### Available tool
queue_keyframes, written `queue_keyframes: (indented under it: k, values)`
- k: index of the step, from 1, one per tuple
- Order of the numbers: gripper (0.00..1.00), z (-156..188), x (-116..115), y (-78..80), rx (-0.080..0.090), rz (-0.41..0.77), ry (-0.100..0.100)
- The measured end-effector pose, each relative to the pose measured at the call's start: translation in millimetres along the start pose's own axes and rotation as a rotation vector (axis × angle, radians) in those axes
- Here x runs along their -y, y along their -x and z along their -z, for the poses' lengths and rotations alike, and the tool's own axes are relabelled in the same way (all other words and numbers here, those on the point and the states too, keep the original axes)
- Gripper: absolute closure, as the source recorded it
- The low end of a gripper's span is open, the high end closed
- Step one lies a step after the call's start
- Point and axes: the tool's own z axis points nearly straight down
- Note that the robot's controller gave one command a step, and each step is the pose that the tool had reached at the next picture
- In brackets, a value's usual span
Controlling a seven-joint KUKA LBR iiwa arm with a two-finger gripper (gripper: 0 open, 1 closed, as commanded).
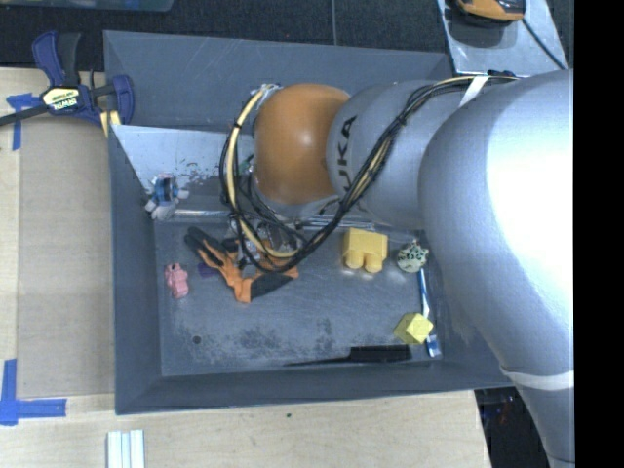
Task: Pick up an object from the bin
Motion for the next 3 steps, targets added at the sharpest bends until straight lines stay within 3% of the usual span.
queue_keyframes:
  k: [2, 3]
  values:
    - [1.0, 15, 0, -1.4, -0.003, -0.001, 0.0]
    - [1.0, 32, 0, 0.7, 0.006, -0.001, 0.0]
